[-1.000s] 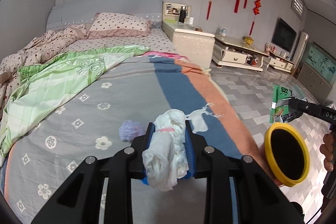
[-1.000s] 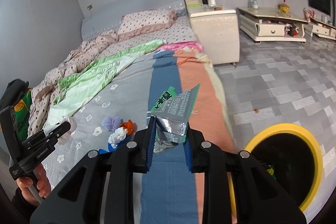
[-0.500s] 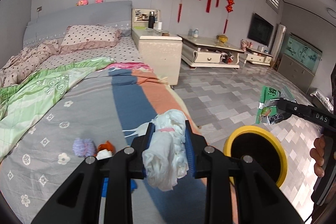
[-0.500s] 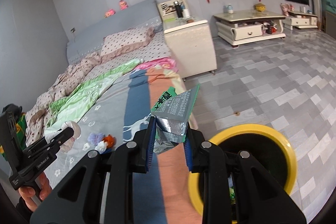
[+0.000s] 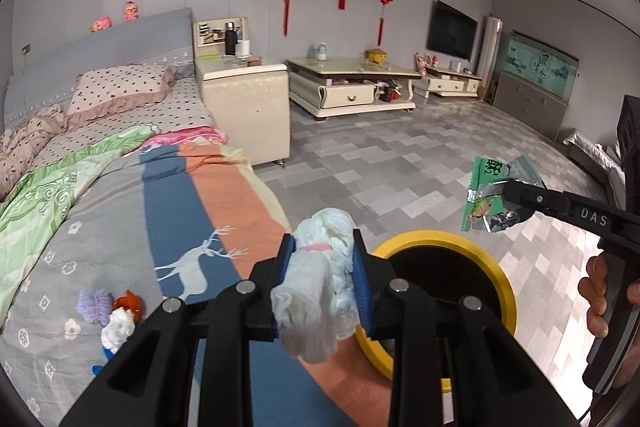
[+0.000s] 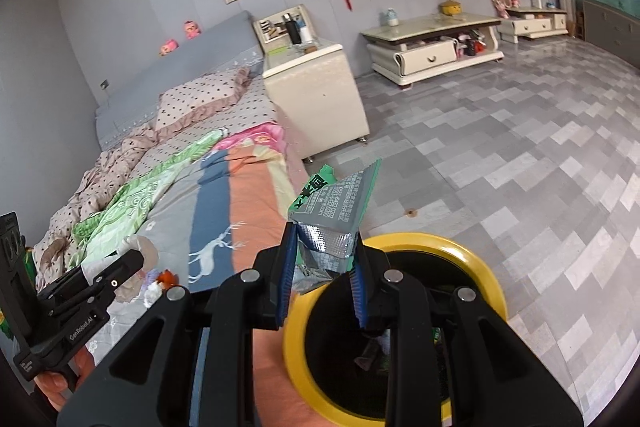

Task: Collect trash
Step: 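Carry the snack wrapper and white tissue in both tools over the yellow bin, then open both tools to drop the wrapper and tissue into the bin, then move both tools back to the bed toward the blue gloves and lilac ball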

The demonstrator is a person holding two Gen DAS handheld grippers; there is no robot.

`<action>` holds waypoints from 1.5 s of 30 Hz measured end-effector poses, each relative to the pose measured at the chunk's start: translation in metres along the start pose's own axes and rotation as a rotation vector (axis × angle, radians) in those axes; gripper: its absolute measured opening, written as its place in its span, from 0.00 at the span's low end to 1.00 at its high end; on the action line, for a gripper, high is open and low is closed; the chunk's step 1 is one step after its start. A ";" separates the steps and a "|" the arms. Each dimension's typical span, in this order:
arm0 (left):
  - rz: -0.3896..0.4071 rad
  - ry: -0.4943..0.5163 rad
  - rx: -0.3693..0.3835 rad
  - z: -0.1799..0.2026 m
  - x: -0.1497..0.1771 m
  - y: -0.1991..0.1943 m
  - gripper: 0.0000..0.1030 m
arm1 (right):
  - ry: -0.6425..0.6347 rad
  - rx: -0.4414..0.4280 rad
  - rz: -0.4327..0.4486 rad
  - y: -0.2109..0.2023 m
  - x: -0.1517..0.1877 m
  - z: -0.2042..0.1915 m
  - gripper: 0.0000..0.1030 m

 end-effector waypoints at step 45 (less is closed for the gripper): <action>-0.158 -0.004 0.030 0.017 0.070 0.077 0.63 | 0.141 0.155 -0.191 0.084 0.069 0.078 0.52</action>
Point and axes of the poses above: each gripper's, at about its wrist camera, not at the fingertips, and y roughly the way its jaws point, z to its right, x to its underside, the point moved 3 cm from there along y, roughly the way its jaws point, and after that the axes turned 1 degree about y, right-handed, at the moved point
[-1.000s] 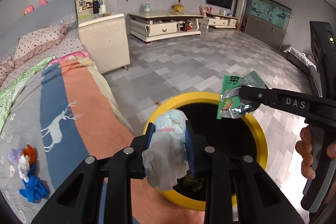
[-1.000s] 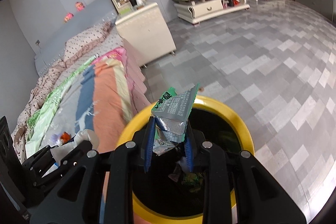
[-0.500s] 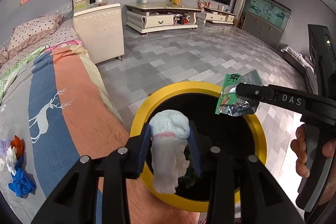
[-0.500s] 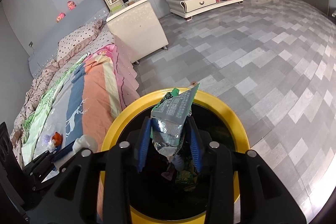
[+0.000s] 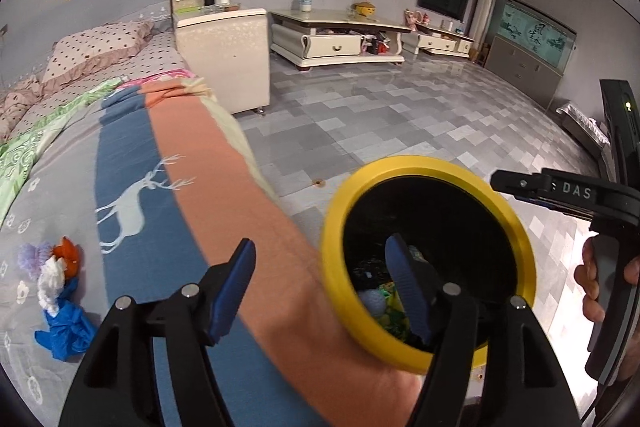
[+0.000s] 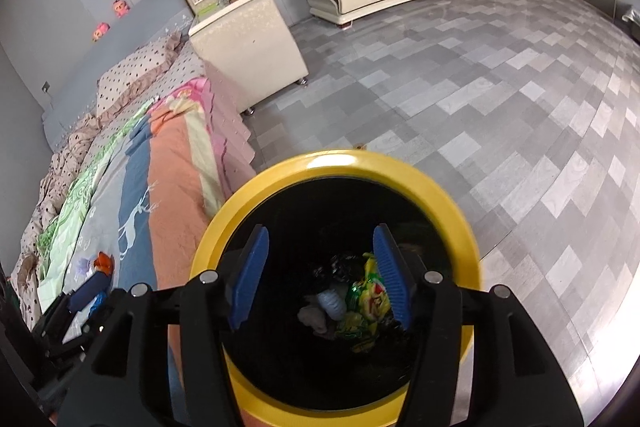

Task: Collect trash
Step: 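Move both tools back to the bed toward the blue gloves and lilac ball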

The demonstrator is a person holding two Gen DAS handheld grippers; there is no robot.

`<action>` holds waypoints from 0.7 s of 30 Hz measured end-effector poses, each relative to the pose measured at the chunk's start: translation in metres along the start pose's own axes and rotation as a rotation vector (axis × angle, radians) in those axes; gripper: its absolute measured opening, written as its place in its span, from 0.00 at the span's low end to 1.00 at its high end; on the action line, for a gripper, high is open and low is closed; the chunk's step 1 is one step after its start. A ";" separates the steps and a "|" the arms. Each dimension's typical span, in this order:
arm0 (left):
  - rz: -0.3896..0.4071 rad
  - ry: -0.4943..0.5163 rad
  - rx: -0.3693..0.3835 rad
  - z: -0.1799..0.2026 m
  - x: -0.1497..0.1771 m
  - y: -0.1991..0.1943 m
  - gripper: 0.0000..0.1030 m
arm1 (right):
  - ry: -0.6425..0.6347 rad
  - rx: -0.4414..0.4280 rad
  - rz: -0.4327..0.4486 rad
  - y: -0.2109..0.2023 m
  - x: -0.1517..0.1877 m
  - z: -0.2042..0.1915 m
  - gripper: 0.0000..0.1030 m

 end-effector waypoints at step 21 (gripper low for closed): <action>0.068 -0.166 -0.299 -0.198 0.002 -0.073 0.65 | -0.281 -0.216 0.046 -0.024 0.009 -0.213 0.59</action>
Point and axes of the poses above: each gripper's, at about its wrist camera, not at the fingertips, and y roughly the way its jaws point, z to its right, x to its underside, the point moved 3 cm from there along y, roughly the way its jaws point, and after that the axes turned 1 degree about y, right-handed, at the moved point
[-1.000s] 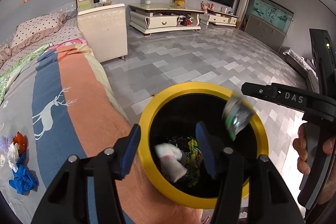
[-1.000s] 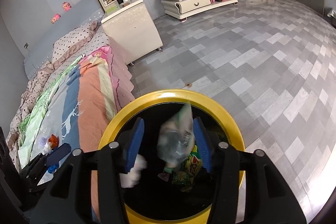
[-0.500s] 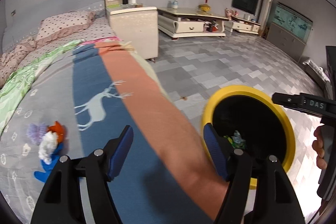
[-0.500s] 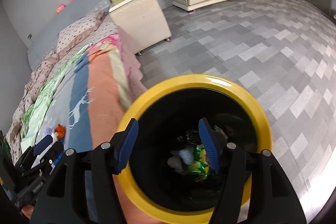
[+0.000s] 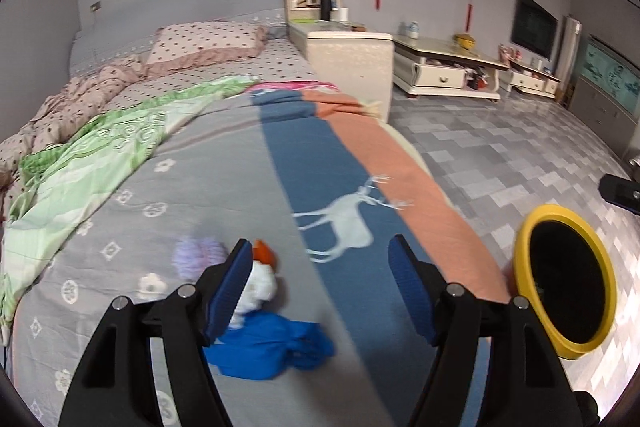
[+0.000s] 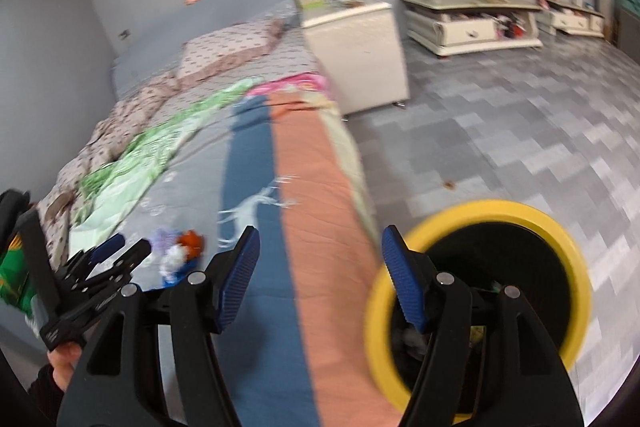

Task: Collect trash
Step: 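Move both tools back to the bed toward the blue gloves and lilac ball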

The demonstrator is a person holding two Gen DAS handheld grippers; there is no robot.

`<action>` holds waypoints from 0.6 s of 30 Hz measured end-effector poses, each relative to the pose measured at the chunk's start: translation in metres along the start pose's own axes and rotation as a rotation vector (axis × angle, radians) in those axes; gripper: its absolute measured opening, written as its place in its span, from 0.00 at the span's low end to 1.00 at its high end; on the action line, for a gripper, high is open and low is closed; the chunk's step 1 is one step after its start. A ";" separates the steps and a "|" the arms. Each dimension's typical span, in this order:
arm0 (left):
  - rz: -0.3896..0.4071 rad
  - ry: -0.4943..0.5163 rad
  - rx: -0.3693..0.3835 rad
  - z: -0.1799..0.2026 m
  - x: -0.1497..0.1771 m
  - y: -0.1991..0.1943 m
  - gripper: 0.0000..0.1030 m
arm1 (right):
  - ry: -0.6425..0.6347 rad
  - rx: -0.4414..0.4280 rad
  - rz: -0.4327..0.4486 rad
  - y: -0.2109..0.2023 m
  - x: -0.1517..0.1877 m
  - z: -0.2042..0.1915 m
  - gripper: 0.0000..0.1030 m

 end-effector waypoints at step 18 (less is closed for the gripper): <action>-0.093 -0.151 -0.173 -0.131 0.013 0.060 0.65 | -0.263 -0.185 -0.144 0.102 0.040 -0.166 0.59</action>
Point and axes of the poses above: each gripper's, at about its wrist camera, not at the fingertips, and y roughly the way its jaws point, z to its right, x to its underside, the point moved 3 cm from there along y, roughly the way its jaws point, and after that the axes turned 1 degree about y, right-handed, at the moved point
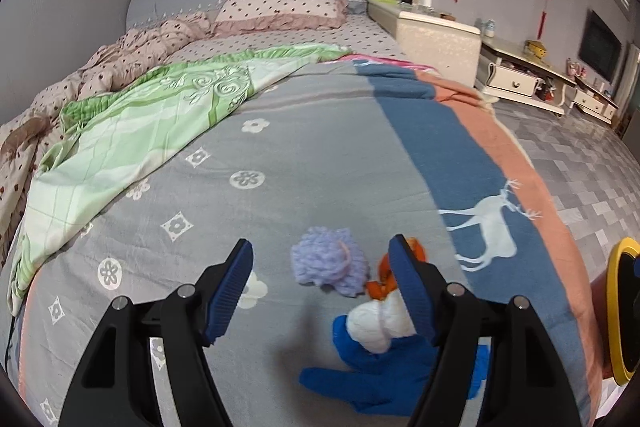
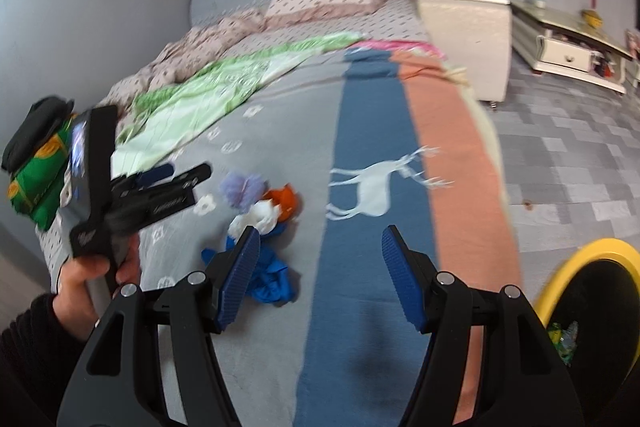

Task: Collect trash
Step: 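Move both tools back to the bed toward the blue gloves and lilac ball, then grasp the blue glove with the right tool while the left tool grasps the lilac mesh ball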

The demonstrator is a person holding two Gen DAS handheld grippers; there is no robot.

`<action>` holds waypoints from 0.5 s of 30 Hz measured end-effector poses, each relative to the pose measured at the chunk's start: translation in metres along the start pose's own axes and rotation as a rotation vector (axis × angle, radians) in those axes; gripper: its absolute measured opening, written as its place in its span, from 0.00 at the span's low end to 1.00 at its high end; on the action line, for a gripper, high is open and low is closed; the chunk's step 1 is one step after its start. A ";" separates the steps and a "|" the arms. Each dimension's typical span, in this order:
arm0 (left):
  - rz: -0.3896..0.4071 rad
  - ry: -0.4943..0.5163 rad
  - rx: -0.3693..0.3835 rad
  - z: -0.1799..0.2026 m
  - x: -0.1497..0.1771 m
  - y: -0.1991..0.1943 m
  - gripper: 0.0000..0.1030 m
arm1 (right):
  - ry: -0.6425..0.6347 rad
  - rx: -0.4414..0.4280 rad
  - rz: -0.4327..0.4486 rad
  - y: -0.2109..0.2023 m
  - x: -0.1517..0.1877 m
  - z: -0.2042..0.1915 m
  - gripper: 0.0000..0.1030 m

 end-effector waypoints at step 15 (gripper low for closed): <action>-0.098 -0.066 0.010 -0.029 0.015 0.076 0.65 | -0.141 -0.092 -0.173 0.094 0.040 -0.043 0.59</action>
Point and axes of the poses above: each gripper's, at about its wrist camera, not at the fingertips, and y roughly the way its jaws point, z to its right, x to its underside, the point moved 3 cm from there along y, roughly the way its jaws point, and after that the axes turned 1 degree about y, right-handed, at the moved point
